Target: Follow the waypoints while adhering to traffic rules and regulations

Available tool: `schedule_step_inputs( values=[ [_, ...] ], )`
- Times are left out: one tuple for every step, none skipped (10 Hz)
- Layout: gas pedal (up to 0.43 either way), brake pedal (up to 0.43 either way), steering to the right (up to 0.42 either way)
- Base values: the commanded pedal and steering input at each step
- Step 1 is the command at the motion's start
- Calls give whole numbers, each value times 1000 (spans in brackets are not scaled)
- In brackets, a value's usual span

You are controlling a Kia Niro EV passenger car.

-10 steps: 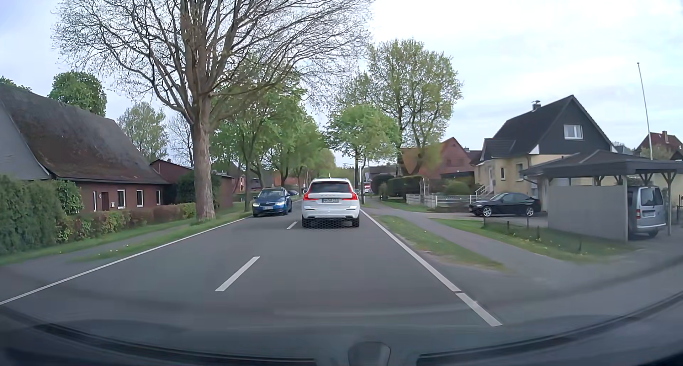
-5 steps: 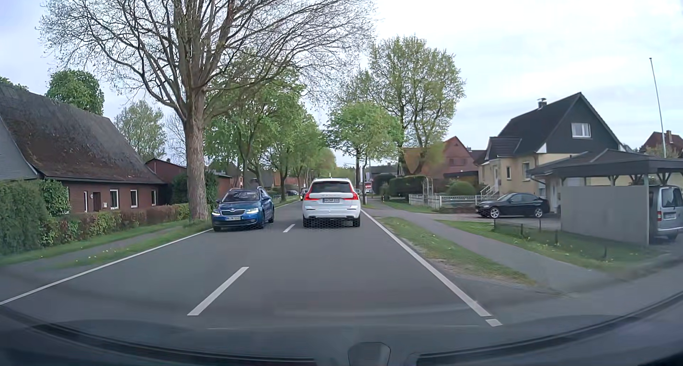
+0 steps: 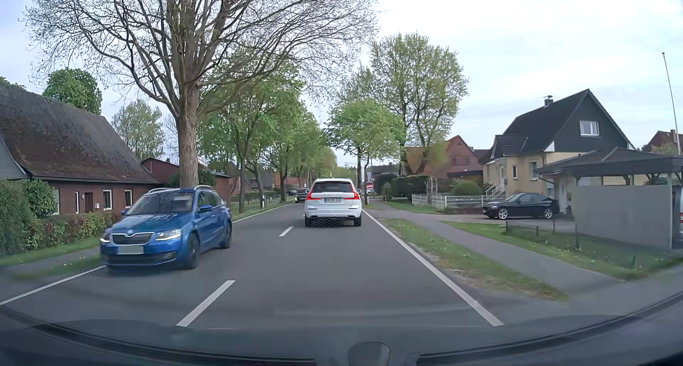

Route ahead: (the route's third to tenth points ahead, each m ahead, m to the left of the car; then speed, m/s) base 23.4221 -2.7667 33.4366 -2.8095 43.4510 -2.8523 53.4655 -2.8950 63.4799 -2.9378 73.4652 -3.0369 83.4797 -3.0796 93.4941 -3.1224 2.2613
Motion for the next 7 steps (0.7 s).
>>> schedule_step_inputs(
  values=[
    [0,6,-12],
    [0,6,-11],
    [0,0,-9],
    [0,0,-9],
    [0,0,-9],
    [0,0,-8],
    [0,0,-6]
  ],
)
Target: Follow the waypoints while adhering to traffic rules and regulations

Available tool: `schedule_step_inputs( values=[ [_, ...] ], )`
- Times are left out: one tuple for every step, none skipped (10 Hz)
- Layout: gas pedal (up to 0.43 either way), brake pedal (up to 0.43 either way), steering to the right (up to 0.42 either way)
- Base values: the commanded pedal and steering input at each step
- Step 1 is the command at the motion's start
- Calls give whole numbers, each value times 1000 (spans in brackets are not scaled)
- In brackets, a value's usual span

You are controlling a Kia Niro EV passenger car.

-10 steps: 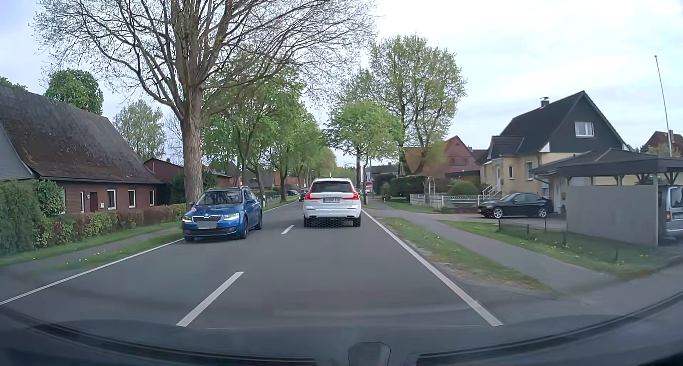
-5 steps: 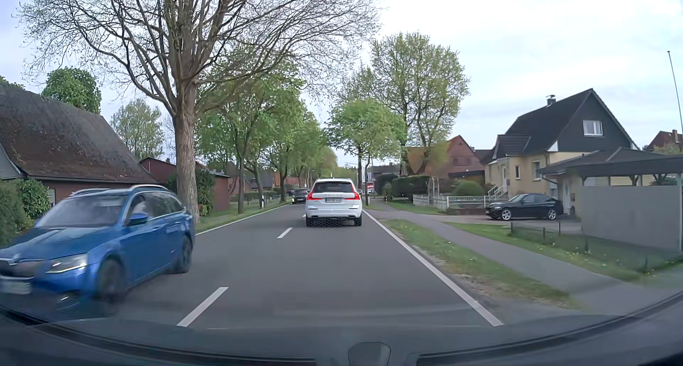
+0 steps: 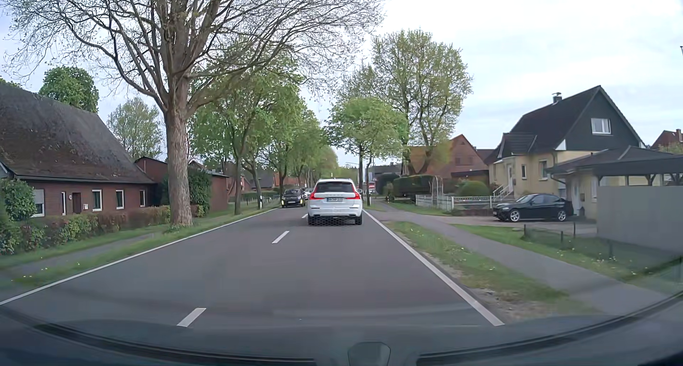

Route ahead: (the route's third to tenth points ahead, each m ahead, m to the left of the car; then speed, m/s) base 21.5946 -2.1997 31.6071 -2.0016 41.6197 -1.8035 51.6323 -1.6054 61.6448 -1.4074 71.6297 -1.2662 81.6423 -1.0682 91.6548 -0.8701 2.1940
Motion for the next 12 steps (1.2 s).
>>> schedule_step_inputs(
  values=[
    [0,0,-6],
    [47,0,-6],
    [47,0,-6],
    [59,0,-6],
    [87,0,-5],
    [110,0,-5],
    [118,0,-5],
    [138,0,-5],
    [138,0,-5],
    [138,0,-5],
    [138,0,-5],
    [138,0,-5]
  ],
)
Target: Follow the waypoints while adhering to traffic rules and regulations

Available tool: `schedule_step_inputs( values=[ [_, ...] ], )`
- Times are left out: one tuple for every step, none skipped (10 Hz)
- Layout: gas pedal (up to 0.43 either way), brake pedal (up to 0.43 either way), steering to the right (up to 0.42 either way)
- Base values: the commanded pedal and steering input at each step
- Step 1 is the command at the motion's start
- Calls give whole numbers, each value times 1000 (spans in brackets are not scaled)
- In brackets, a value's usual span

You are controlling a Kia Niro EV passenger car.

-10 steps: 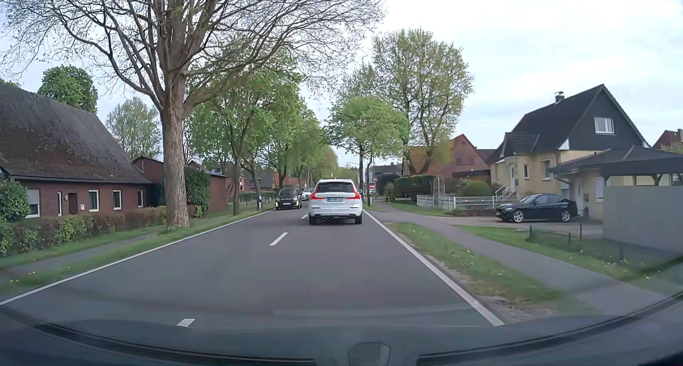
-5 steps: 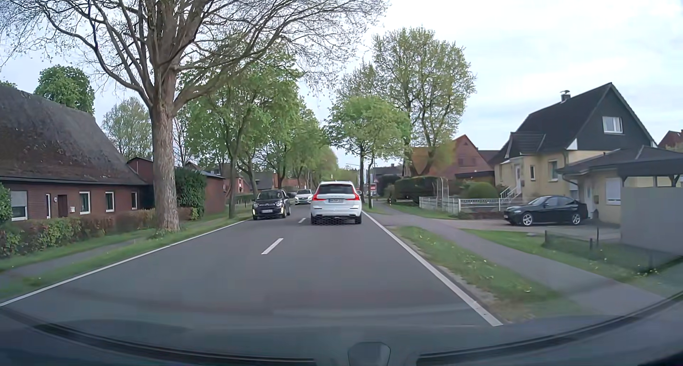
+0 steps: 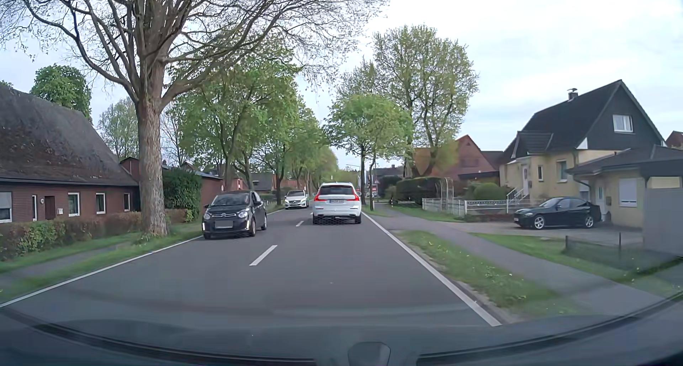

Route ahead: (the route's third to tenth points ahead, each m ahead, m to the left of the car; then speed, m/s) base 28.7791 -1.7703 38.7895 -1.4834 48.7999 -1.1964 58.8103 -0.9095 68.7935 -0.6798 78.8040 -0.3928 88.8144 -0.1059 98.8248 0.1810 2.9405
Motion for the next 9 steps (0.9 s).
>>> schedule_step_inputs(
  values=[
    [138,0,-5],
    [130,0,-5],
    [130,0,-5],
    [130,0,-5],
    [130,0,-5],
    [130,0,-5],
    [130,0,-5],
    [130,0,-5],
    [130,0,-4]
  ],
)
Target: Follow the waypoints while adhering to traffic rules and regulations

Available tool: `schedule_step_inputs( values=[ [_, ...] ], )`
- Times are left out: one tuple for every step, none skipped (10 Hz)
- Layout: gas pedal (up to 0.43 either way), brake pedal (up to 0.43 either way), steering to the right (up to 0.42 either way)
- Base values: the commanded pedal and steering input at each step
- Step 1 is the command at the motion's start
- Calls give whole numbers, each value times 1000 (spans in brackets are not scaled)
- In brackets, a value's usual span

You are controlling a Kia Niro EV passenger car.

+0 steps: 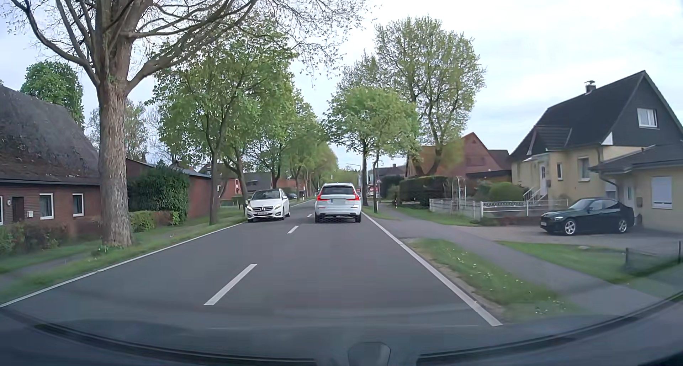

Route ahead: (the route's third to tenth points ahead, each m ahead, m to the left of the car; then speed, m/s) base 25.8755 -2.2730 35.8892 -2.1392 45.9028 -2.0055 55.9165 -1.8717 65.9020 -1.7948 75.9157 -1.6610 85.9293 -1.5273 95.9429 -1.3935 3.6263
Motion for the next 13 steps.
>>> schedule_step_inputs(
  values=[
    [130,0,-4],
    [130,0,-4],
    [130,0,-4],
    [130,0,-4],
    [130,0,-4],
    [110,0,-4],
    [110,0,-4],
    [110,0,-4],
    [110,0,-4],
    [110,0,-4],
    [110,0,-4],
    [110,0,-4],
    [110,0,-4]
  ],
)
